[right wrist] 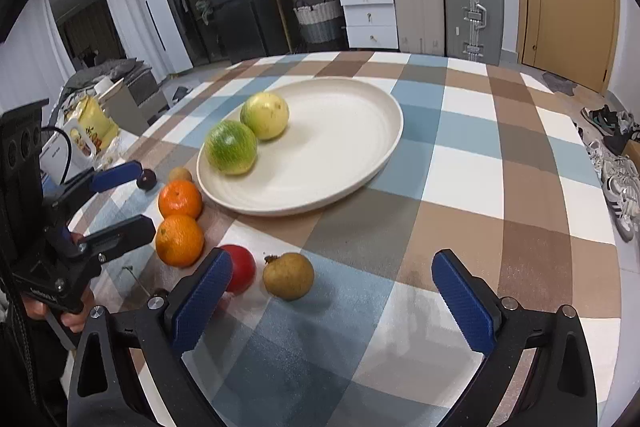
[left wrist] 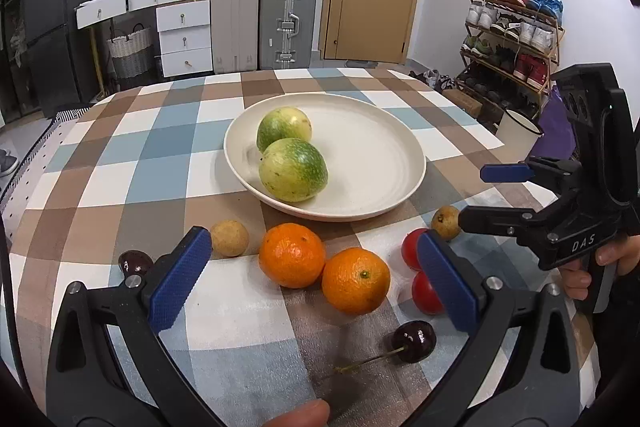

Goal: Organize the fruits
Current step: 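Grasp the orange with the left gripper while the right grasps the brown pear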

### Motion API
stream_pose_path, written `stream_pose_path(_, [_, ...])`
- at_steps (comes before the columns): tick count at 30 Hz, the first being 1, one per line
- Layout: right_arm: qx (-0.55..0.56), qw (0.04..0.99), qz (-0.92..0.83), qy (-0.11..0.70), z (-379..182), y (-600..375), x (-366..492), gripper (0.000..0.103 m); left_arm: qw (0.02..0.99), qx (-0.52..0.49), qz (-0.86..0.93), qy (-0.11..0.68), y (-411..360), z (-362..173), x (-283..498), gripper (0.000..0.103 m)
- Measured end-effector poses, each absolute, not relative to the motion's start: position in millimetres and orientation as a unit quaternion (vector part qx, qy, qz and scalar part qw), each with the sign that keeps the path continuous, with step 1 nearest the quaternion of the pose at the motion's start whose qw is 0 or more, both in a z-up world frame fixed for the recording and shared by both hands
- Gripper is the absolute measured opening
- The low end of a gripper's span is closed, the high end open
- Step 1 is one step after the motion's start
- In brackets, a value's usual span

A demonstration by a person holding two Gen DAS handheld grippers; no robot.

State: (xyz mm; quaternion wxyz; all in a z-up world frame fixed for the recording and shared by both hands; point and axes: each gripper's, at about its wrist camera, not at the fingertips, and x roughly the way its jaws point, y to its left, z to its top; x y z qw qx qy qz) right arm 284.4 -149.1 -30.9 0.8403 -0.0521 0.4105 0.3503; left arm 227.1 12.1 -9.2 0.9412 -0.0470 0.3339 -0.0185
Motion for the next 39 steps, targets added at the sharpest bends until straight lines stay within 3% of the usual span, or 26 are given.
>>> stream_pose_path(5, [-0.062, 0.828, 0.359, 0.426, -38, -148, 286, 0.102, 0.940, -0.043, -0.034, 0.336, 9, -9, 229, 0.102])
stream_pose_path(12, [-0.078, 0.824, 0.357, 0.433, -43, -148, 286, 0.097, 0.934, -0.039, -0.066, 0.349, 3, -12, 231, 0.087])
stream_pose_path(14, [-0.082, 0.820, 0.360, 0.437, -46, -146, 285, 0.084, 0.932, -0.040, -0.082, 0.351, 1, -12, 230, 0.083])
stream_pose_path(21, [-0.081, 0.817, 0.369, 0.435, -46, -144, 282, 0.074, 0.924, -0.045, -0.132, 0.356, -6, -14, 227, 0.061])
stream_pose_path(33, [-0.094, 0.815, 0.381, 0.427, -46, -138, 277, 0.060, 0.918, -0.026, -0.124, 0.377, -13, -19, 230, 0.060])
stream_pose_path(39, [-0.096, 0.816, 0.385, 0.420, -46, -136, 275, 0.049, 0.916, -0.021, -0.124, 0.380, -14, -20, 230, 0.060])
